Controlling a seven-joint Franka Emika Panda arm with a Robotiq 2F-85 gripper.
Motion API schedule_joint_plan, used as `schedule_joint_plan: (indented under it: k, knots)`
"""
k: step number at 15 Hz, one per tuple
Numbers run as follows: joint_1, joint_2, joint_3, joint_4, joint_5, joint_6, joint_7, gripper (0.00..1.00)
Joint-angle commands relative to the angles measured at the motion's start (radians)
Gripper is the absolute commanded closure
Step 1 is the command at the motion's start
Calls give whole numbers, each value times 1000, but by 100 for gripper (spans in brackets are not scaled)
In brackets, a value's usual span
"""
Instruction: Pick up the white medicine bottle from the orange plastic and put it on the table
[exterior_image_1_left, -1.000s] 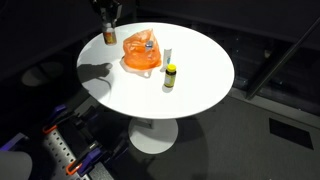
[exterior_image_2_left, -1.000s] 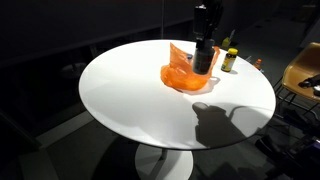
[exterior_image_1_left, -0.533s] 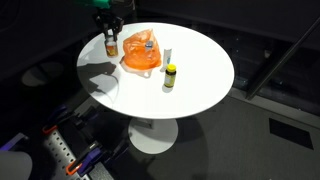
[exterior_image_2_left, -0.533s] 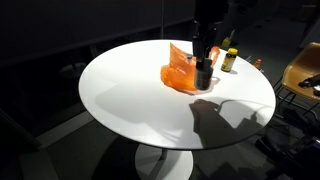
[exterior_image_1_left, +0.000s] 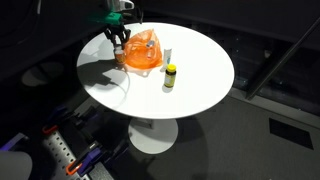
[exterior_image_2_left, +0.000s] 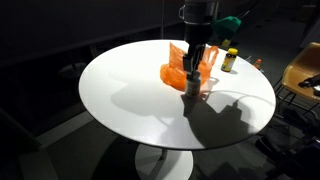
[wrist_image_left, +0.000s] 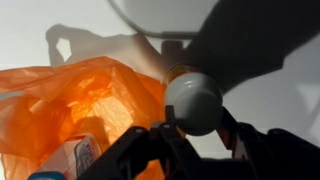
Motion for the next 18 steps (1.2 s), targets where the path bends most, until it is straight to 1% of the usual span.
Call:
schedule_joint_plan:
  k: [1,2,3,4,5,8,14,16,18]
  knots:
    - [17,17,-16,18,-25,45,17,81]
    - [17,11,-17,15,-24,50,15,60]
    - [17,3,-18,11,-22,45,19,31]
    - [11,-8,-15,6,-14,38,12,29]
    - [6,-23,-15,2,-6,21,13,24]
    - [-7,-64,-24,4,10,-29,28,1]
    - [-46,-182,-74,24,14,-181,109,0]
    - [-73,-214,-83,37,28,-237,101,0]
    - [-104,-244,-83,52,60,-295,59,0]
